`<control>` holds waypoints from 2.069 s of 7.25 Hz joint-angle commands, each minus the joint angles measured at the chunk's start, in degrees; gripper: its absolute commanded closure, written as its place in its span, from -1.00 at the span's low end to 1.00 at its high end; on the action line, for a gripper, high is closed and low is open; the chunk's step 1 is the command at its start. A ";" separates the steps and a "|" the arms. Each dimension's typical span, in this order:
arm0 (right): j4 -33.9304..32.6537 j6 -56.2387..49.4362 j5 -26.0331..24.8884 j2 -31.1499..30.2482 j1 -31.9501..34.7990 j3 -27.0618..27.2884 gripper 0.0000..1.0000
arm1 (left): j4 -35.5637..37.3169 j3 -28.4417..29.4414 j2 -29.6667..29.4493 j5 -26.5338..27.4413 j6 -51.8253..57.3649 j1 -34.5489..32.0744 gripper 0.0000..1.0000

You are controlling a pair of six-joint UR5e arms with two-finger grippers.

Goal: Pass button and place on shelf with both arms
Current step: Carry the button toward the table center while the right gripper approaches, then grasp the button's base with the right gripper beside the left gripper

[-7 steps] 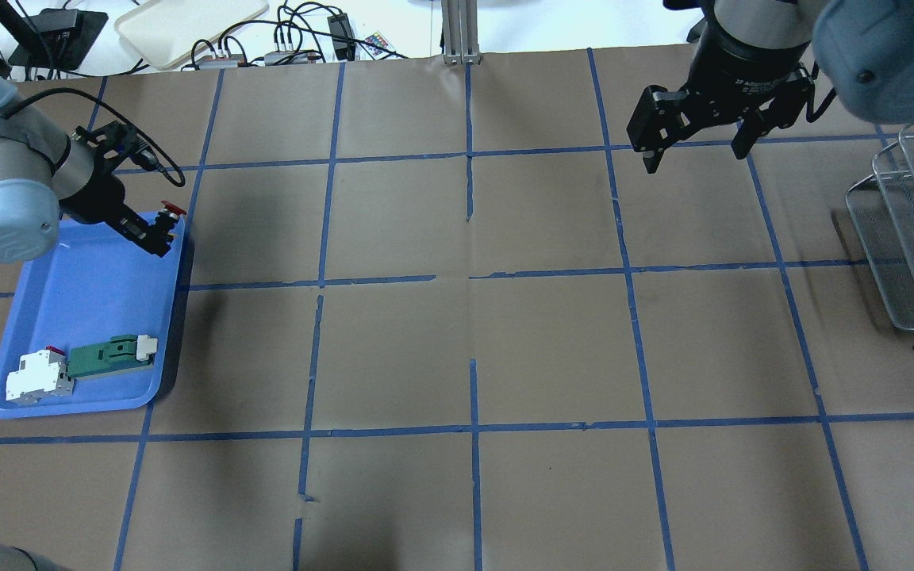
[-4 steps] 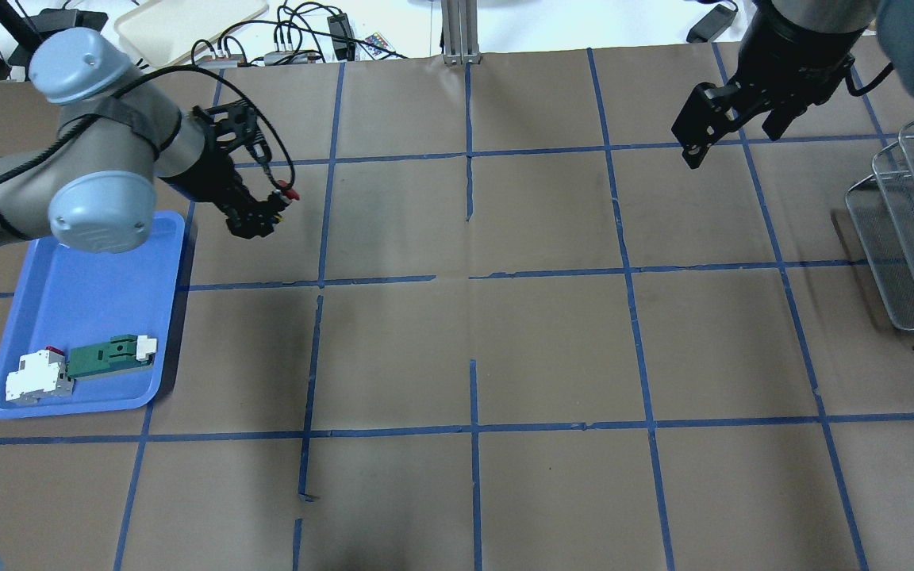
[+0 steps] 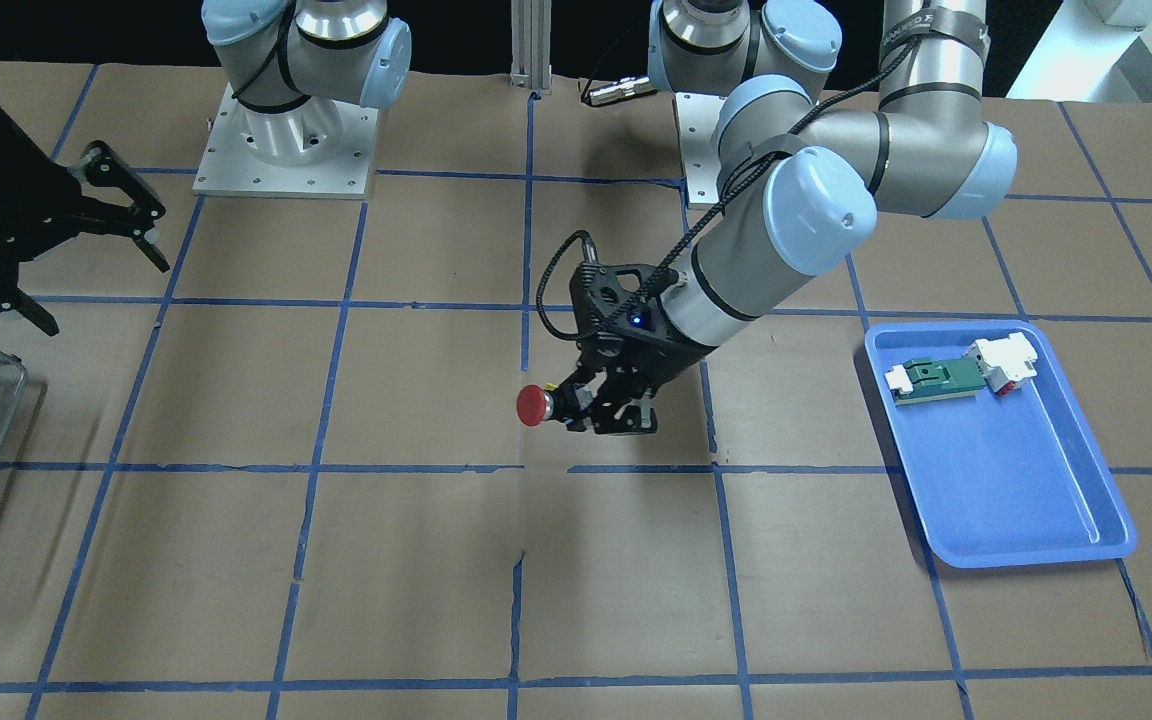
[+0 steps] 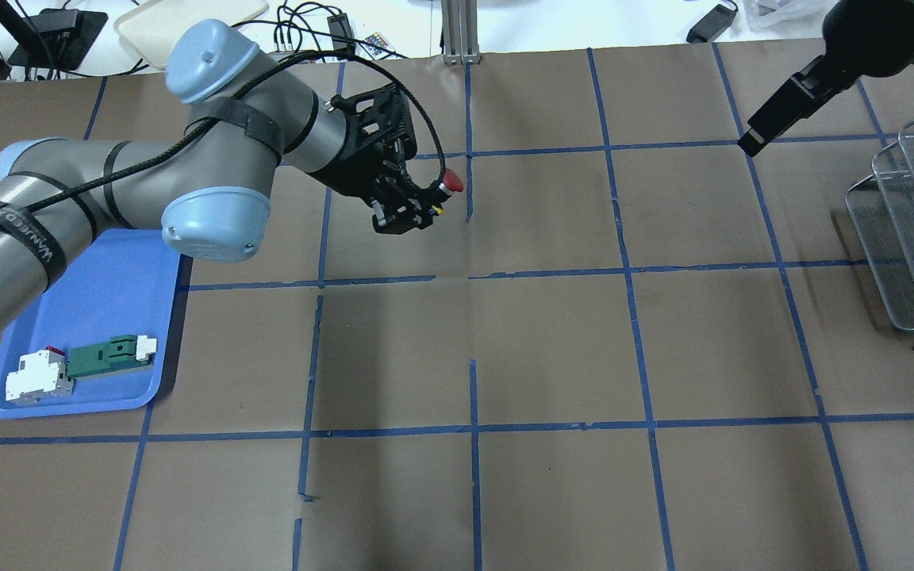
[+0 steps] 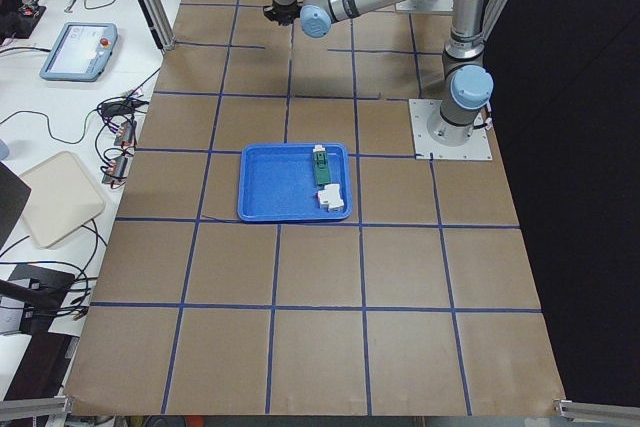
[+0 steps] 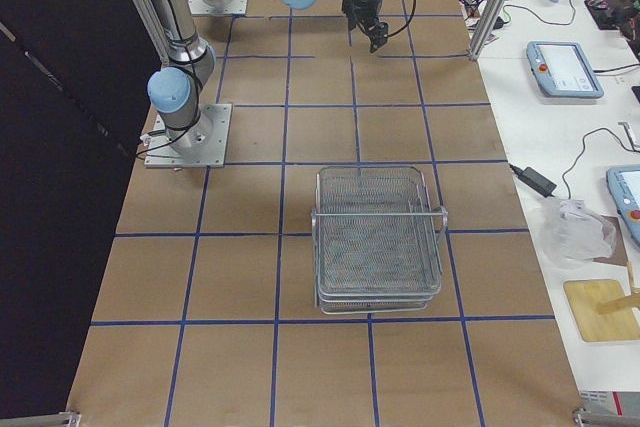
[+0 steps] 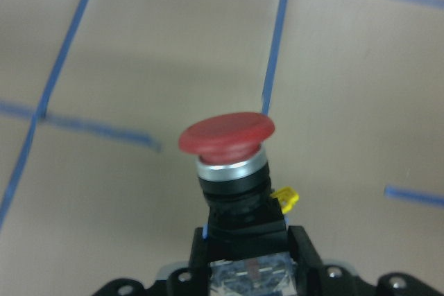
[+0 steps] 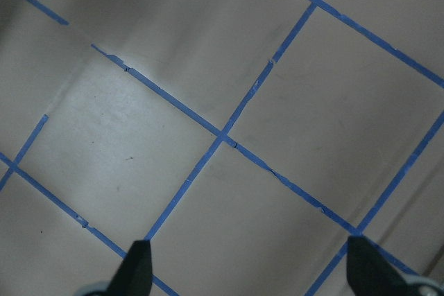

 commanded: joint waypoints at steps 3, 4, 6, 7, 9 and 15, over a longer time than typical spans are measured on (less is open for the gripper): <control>5.31 -35.46 12.70 -4.21 -1.70 0.68 -1.00 | 4.61 5.78 -0.67 -10.39 -5.29 -7.41 1.00; 5.58 -38.95 13.78 -4.93 -1.26 0.68 -1.00 | 9.43 6.13 -1.54 -10.57 -5.05 -8.39 1.00; 4.88 -45.11 11.26 -5.72 3.20 0.68 -1.00 | 10.61 6.31 -0.94 -10.48 -7.24 -10.85 1.00; 4.62 -47.66 10.37 -5.64 4.27 0.59 -1.00 | 12.79 6.40 -0.32 -9.70 -9.42 -12.69 1.00; 4.61 -47.16 11.75 -4.59 4.46 -0.02 -0.99 | 14.21 6.40 0.03 -9.78 -11.37 -12.97 1.00; 4.09 -41.18 17.39 -4.14 6.39 -0.20 -1.00 | 18.00 6.31 0.30 -9.69 -14.90 -13.15 1.00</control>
